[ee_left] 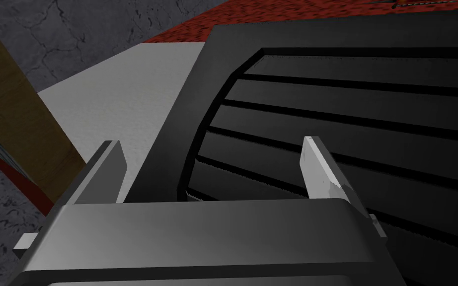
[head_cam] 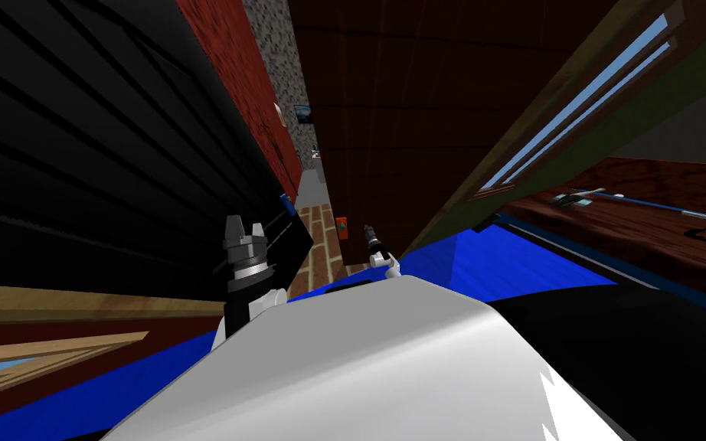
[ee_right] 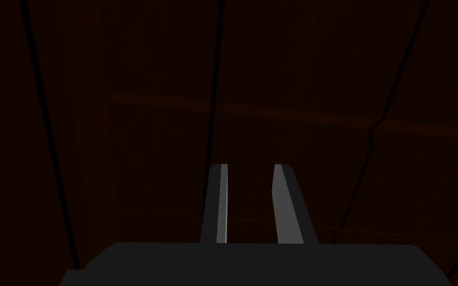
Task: Push the door open
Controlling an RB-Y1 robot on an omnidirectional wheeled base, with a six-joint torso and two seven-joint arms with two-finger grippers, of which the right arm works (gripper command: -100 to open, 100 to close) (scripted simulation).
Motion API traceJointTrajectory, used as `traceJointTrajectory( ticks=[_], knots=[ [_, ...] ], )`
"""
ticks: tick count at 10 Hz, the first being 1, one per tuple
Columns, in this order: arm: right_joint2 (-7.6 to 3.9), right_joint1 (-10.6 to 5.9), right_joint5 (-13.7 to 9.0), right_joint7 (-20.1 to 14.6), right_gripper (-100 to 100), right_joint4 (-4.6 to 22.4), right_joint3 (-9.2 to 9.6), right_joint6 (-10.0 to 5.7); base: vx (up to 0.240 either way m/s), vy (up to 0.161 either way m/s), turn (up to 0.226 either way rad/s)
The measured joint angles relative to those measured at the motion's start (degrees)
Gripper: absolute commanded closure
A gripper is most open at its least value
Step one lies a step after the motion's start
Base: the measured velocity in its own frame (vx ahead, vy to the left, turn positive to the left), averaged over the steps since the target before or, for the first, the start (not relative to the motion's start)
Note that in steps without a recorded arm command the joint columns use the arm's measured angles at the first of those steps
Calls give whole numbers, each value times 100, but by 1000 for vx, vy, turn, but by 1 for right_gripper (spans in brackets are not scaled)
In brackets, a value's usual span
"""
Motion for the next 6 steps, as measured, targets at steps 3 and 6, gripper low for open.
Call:
traceJointTrajectory(
  ticks=[3,6],
  knots=[
    [-246,64,-90,93,-100,-96,121,38,-169,-164,-127],
    [-339,143,-225,195,-100,-169,300,31,-181,-99,-190]
  ],
)
